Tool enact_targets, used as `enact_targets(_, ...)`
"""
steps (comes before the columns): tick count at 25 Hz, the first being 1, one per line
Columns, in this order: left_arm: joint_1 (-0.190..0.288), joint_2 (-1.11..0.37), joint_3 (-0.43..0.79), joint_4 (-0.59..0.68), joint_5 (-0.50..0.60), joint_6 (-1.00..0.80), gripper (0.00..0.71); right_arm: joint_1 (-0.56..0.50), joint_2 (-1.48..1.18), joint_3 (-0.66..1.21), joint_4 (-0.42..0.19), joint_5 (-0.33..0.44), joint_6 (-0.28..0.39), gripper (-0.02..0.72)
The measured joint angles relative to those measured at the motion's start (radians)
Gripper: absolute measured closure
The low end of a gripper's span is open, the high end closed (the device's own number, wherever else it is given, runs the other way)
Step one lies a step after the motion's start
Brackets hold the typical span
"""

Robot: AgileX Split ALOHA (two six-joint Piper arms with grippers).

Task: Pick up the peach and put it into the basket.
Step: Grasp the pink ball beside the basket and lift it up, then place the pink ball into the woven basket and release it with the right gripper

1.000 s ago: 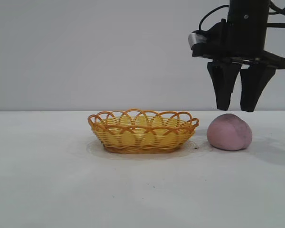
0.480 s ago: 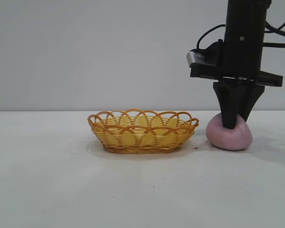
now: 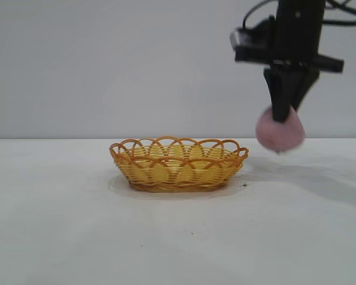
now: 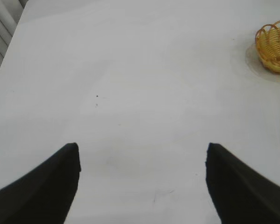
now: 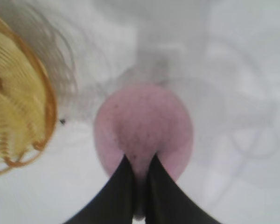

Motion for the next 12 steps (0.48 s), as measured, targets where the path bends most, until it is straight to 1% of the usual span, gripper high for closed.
enact_targets(3,0.000,0.000,0.000,0.000,0.000,0.000,0.217,0.006,-0.002,-0.039,0.037,0.000,-0.001,0.703)
enact_targets(6,0.000,0.000,0.000,0.000,0.000,0.000,0.217,0.035,-0.002,-0.039,0.043,0.010,-0.001,0.703)
enact_targets(12,0.000,0.000,0.000,0.000,0.000,0.000,0.217,0.170,-0.002,-0.039,0.043,0.014,-0.001,0.703)
